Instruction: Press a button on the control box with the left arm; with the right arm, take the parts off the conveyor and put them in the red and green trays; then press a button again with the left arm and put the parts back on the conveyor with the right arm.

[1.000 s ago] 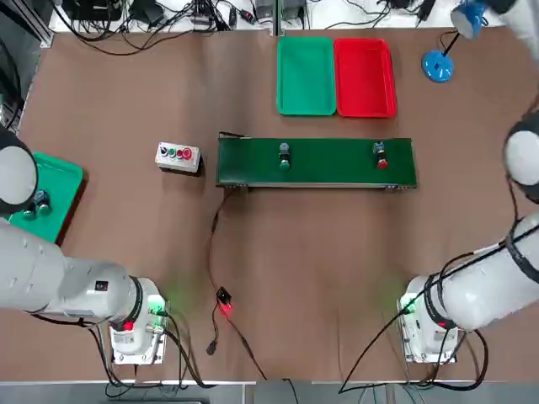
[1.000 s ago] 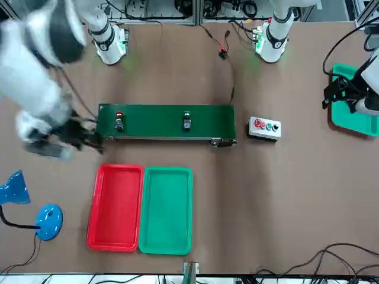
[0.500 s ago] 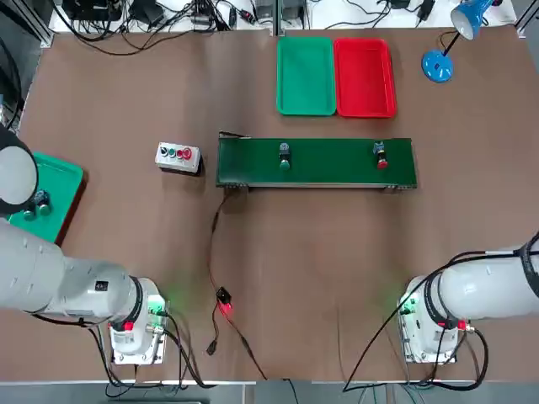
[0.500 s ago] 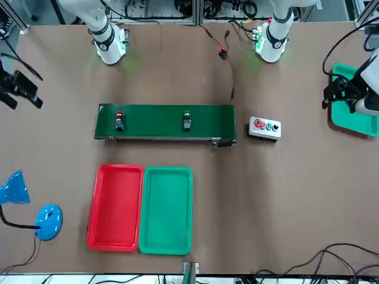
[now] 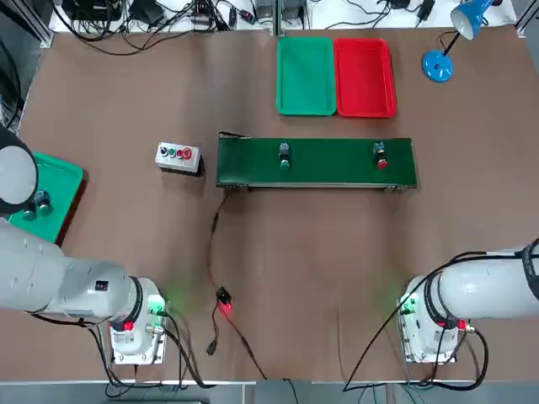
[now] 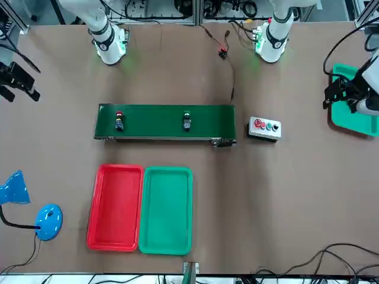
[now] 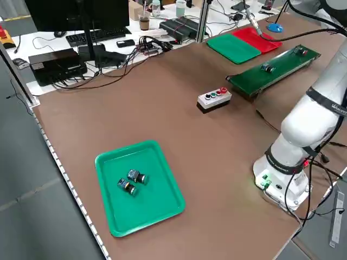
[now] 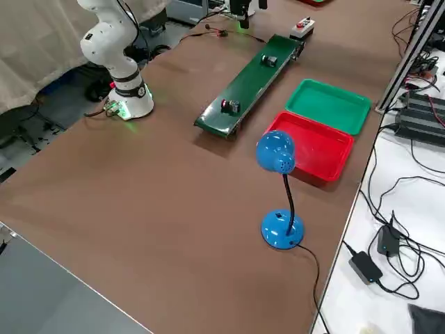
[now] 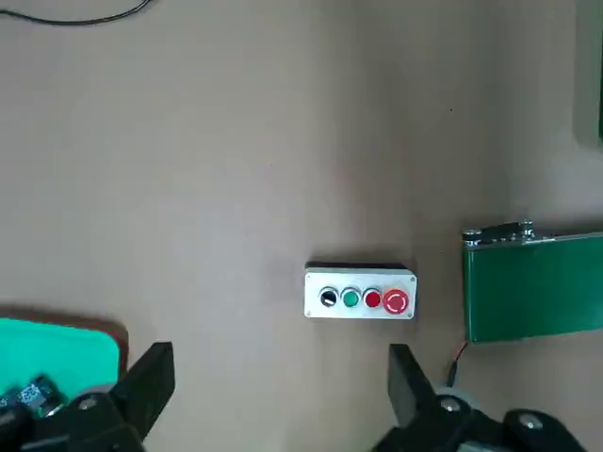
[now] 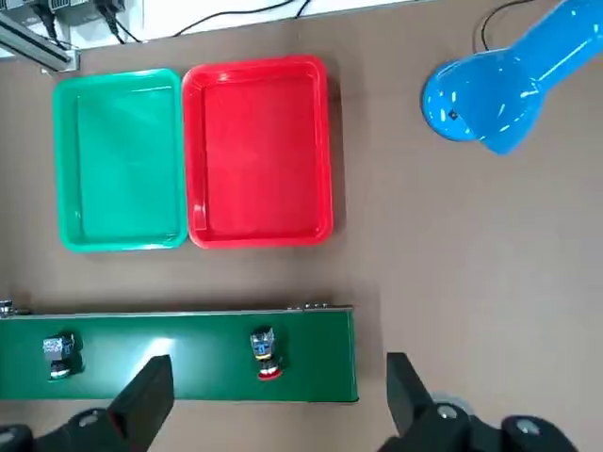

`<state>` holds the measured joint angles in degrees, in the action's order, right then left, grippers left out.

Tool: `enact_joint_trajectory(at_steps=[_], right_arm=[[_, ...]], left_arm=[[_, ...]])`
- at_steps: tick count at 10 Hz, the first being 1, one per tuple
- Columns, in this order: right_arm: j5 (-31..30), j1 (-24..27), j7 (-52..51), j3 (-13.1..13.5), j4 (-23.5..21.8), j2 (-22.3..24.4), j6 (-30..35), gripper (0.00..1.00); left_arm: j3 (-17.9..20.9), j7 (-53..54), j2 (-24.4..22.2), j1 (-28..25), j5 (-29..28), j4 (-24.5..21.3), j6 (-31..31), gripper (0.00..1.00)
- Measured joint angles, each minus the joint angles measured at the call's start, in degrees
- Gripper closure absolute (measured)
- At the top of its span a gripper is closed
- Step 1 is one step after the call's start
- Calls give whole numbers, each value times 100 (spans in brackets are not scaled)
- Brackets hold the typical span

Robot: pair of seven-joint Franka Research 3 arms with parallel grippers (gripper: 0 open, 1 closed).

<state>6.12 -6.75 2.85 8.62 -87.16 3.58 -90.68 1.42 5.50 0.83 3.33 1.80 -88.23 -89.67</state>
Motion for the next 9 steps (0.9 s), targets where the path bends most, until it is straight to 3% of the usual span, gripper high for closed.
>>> enact_joint_trajectory(at_steps=[9], right_arm=[[2, 10, -7, -44, -26, 0, -50, 0]], left_arm=[[-3, -3, 0, 10, -61, 70, -5, 0]])
